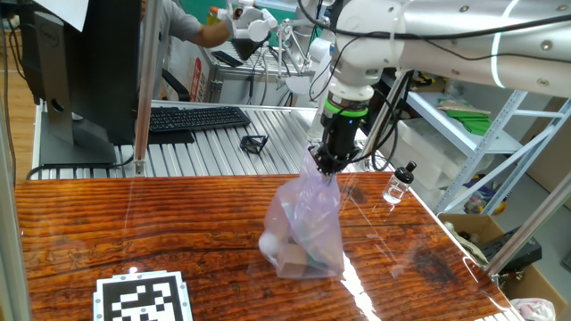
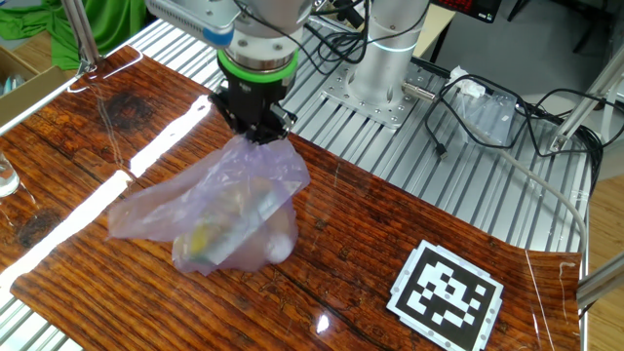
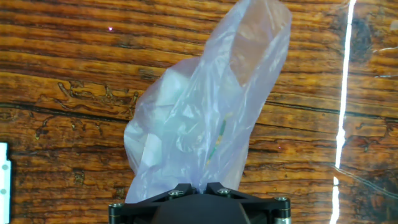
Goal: Pick up a bag of things
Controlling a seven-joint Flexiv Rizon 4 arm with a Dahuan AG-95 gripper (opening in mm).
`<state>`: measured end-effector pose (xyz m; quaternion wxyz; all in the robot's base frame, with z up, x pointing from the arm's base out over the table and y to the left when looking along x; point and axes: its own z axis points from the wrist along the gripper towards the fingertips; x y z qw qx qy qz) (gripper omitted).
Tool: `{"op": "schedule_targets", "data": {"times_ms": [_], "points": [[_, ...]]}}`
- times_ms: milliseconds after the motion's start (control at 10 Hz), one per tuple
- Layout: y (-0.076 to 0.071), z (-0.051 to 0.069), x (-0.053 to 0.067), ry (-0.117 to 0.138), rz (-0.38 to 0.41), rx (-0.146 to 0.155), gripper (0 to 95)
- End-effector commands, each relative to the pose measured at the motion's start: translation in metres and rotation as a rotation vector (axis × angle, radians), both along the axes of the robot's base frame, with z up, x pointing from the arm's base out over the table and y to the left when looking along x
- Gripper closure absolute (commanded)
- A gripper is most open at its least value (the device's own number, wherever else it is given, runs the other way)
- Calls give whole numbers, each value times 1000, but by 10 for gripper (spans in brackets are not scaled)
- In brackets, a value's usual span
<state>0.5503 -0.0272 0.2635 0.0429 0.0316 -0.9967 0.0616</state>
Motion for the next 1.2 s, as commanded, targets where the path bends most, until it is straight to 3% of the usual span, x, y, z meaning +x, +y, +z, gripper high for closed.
{"op": "schedule_targets", "data": {"times_ms": [100,700,1200], "points": [[-1,4,0,-1,3,1,950],[0,24,-3,11,8,-18,950],[-5,39,-5,19,15,-13,950]]}}
